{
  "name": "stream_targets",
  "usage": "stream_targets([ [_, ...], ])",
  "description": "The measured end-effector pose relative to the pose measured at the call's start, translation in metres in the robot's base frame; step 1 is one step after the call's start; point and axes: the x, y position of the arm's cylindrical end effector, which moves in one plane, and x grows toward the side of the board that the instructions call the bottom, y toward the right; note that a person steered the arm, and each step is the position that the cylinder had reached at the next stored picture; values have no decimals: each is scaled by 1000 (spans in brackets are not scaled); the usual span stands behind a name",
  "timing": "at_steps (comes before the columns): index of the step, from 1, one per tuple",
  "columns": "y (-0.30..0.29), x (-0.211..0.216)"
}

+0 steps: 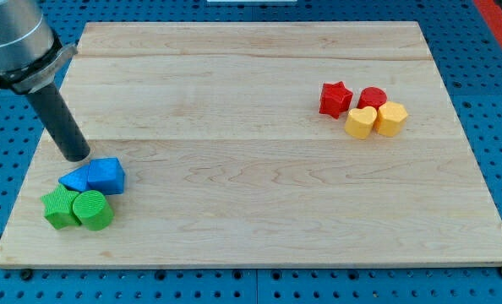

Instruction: Move the blue cube into the green circle

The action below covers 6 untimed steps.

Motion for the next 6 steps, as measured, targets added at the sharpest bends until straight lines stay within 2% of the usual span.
stream_targets([
  [2,42,-2],
  [4,53,25],
  [5,53,25],
  [6,57,5],
])
